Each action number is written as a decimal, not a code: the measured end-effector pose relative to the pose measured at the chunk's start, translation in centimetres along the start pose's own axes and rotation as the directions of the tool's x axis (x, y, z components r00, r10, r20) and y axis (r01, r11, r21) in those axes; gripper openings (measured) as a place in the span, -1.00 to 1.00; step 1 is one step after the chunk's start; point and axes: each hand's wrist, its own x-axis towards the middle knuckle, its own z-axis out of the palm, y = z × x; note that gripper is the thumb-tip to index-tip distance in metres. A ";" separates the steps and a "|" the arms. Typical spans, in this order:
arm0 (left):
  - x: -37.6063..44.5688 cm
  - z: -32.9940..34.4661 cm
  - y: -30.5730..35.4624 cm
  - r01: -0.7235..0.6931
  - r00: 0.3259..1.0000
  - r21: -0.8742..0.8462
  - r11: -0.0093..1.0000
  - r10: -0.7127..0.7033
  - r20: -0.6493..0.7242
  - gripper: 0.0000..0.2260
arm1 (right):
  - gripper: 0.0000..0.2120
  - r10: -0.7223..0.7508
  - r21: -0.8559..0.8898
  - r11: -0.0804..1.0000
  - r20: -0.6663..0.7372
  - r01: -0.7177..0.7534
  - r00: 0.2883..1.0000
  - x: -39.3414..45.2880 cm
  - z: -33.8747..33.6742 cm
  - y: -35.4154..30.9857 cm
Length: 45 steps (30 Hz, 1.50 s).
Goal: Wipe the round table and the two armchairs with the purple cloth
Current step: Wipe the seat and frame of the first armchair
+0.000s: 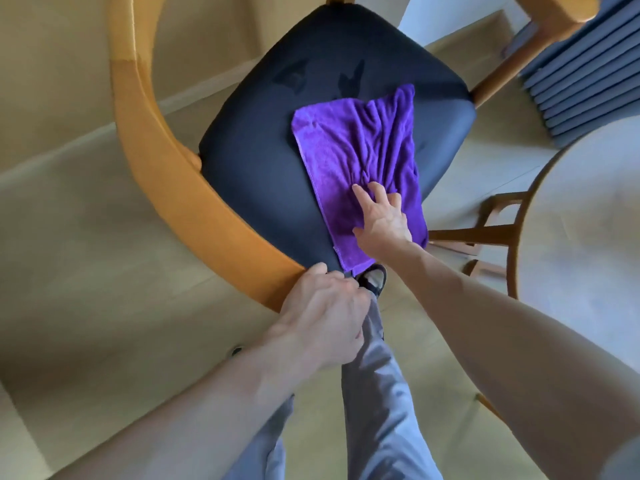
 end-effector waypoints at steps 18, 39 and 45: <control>-7.0 1.2 -6.6 0.323 0.942 0.059 0.945 -0.327 0.077 -0.88 | -0.49 0.449 0.476 0.835 -0.301 -0.275 0.842 -1.5 3.6 -6.6; 16.6 9.7 -7.6 0.532 0.762 -0.308 0.789 -0.605 -0.231 -0.35 | -0.57 -0.100 -0.206 0.978 -0.374 0.023 0.922 12.6 -6.0 9.8; 20.0 9.0 -10.2 0.409 0.735 -0.327 0.852 -0.520 -0.435 -0.40 | -0.35 -0.065 0.014 0.997 -0.468 0.081 0.881 12.7 -2.9 7.5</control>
